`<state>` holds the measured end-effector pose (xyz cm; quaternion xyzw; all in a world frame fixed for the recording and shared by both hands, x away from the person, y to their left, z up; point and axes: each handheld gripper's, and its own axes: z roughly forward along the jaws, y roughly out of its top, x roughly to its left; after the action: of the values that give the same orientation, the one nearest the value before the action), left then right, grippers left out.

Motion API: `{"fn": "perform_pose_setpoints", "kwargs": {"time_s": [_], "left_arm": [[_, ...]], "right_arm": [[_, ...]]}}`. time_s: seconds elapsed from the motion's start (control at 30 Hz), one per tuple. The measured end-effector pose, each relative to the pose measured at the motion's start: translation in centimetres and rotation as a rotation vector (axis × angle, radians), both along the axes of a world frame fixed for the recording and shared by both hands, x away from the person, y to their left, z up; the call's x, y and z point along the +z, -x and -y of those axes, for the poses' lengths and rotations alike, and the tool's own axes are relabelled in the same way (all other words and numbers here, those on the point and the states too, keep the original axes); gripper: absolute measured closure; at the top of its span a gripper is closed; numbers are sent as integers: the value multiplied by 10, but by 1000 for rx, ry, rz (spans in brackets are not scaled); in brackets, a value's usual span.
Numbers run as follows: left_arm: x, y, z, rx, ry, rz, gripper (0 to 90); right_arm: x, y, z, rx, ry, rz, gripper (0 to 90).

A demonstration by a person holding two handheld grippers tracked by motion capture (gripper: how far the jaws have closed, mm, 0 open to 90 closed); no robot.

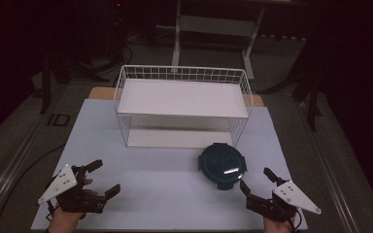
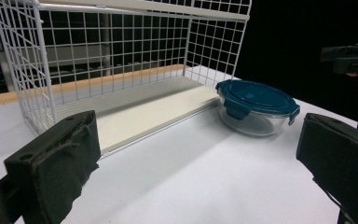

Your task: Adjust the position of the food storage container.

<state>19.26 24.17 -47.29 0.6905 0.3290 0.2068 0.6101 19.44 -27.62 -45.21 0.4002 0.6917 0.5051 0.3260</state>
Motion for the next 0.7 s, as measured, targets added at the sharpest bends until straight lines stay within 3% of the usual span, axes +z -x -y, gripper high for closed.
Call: {"fn": "perform_pose_setpoints", "kwargs": {"time_s": [0.2, 0.47, 0.7], "left_arm": [[1, 1, 1, 1, 3, 4, 0], [0, 1, 0, 3, 5, 2, 0], [1, 1, 0, 0, 6, 4, 0]], "right_arm": [[2, 1, -2, 2, 8, 4, 126], [17, 10, -9, 23, 28, 53, 120], [29, 4, -12, 43, 44, 48, 115]]}}
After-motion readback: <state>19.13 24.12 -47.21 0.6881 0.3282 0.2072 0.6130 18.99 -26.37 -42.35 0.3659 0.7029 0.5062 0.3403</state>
